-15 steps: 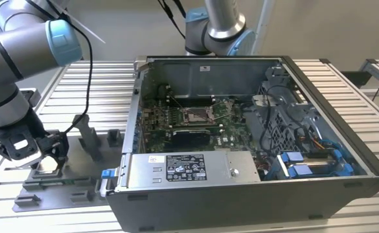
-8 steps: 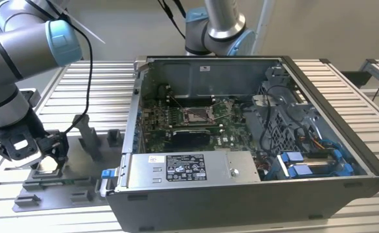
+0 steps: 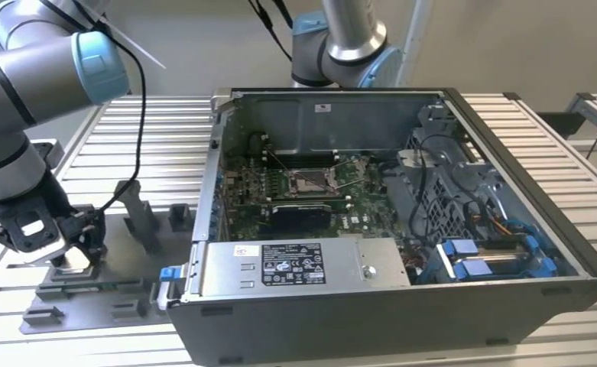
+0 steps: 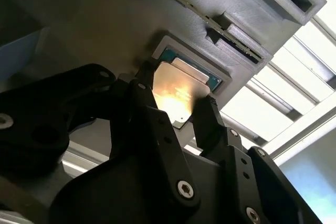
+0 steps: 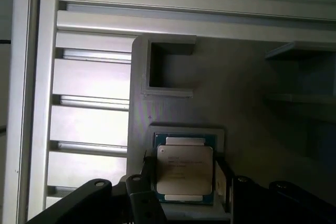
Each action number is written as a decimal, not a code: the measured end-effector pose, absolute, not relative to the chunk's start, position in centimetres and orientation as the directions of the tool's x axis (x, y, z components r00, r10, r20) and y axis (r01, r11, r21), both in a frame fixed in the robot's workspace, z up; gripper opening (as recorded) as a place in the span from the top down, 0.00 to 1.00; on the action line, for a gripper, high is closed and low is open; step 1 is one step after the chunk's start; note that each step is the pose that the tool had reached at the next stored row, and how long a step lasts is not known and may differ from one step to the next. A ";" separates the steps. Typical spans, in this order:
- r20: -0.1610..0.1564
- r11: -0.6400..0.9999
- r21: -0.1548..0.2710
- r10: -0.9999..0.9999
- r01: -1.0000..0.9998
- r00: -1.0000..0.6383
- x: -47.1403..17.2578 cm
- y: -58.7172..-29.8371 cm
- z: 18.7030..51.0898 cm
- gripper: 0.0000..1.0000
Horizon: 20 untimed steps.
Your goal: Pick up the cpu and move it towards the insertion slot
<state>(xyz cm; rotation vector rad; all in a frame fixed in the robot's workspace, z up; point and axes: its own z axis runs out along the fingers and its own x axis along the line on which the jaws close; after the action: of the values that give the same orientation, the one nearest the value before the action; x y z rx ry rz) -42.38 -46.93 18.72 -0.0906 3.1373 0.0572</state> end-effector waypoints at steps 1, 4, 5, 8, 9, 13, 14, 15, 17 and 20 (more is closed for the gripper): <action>-0.004 0.998 0.036 -0.058 -0.058 -0.998 -42.4 -46.9 18.7 1.00; -0.004 0.998 0.037 -0.056 -0.057 -0.998 -42.4 -46.9 19.1 1.00; -0.003 0.998 0.036 -0.056 -0.056 -0.998 -42.4 -46.9 19.6 1.00; -0.003 0.998 0.037 -0.055 -0.055 -0.998 -42.4 -46.9 21.0 1.00; -0.003 0.998 0.037 -0.055 -0.055 -0.998 -42.4 -46.9 21.4 1.00; -0.003 0.998 0.037 -0.055 -0.055 -0.998 -42.4 -46.9 23.3 1.00; -0.003 0.998 0.037 -0.055 -0.055 -0.998 -42.4 -46.9 23.7 1.00; -0.003 0.998 0.036 -0.055 -0.055 -0.998 -42.4 -46.9 24.2 1.00; -0.003 0.998 0.037 -0.055 -0.055 -0.998 -42.4 -46.9 25.1 1.00; -0.003 0.998 0.037 -0.055 -0.055 -0.998 -42.4 -46.9 26.4 1.00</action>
<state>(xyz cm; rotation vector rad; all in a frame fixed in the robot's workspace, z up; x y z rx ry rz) -42.37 -46.93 26.44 -0.0865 3.1382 0.0575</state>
